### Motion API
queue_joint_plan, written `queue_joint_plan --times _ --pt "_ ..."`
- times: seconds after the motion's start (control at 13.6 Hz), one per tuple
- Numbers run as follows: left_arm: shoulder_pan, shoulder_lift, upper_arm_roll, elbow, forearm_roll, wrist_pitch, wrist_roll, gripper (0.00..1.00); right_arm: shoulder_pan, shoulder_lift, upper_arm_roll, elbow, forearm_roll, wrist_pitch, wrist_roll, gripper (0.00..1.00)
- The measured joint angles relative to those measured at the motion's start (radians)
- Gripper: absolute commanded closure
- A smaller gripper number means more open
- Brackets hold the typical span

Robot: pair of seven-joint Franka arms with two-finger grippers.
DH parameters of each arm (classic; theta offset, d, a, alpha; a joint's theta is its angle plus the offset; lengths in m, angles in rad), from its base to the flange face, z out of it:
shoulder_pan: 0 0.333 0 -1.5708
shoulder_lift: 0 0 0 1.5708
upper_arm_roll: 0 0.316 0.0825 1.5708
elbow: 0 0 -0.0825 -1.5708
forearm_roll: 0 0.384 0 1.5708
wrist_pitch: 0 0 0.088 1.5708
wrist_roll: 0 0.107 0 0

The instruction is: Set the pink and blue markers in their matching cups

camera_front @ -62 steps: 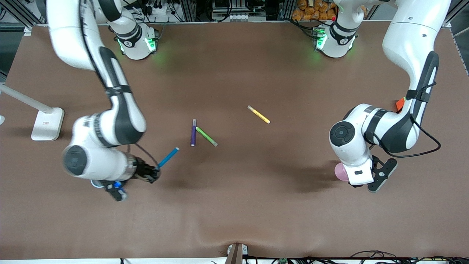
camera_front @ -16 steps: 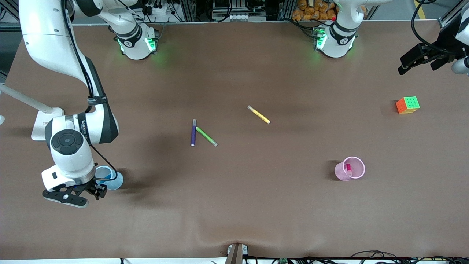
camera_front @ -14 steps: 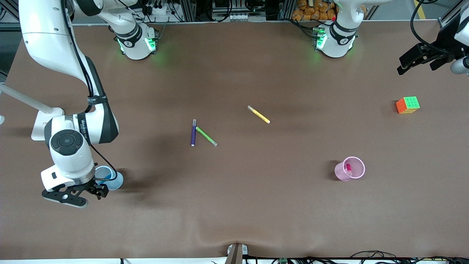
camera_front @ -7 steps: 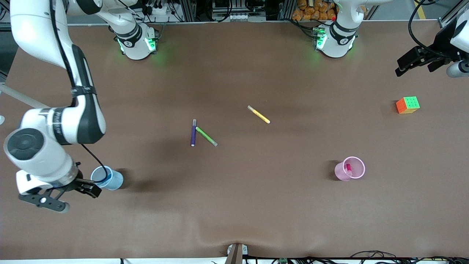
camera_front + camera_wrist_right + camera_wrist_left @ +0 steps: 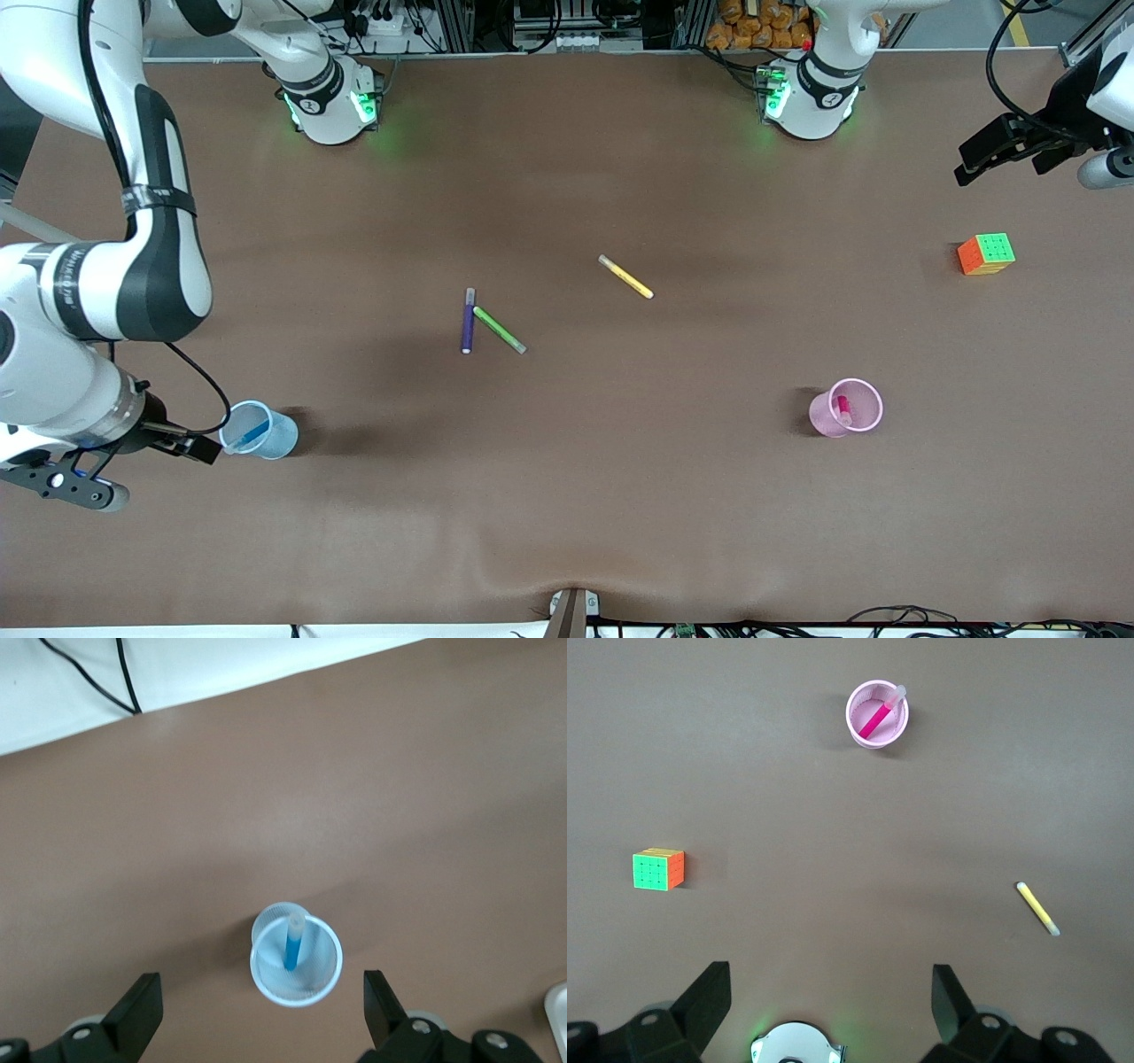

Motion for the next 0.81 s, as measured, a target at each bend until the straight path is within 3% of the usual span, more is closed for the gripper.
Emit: queue_joint_plan --times 0.15,0.44,0.81 --pt "0.0 0.0 -0.003 -0.001 0.0 0.0 -0.002 0.0 0.0 -0.003 0.008 0.019 0.011 -0.056 -0.008 0.0" --pt "0.0 0.001 -0.022 -0.02 0.015 0.014 -0.004 0.0 -0.014 -0.059 0.008 0.039 0.18 -0.199 -0.036 0.0" --pt "0.0 0.001 -0.032 -0.031 0.019 0.025 -0.007 0.0 -0.024 -0.144 0.005 0.055 0.194 -0.351 -0.079 0.0"
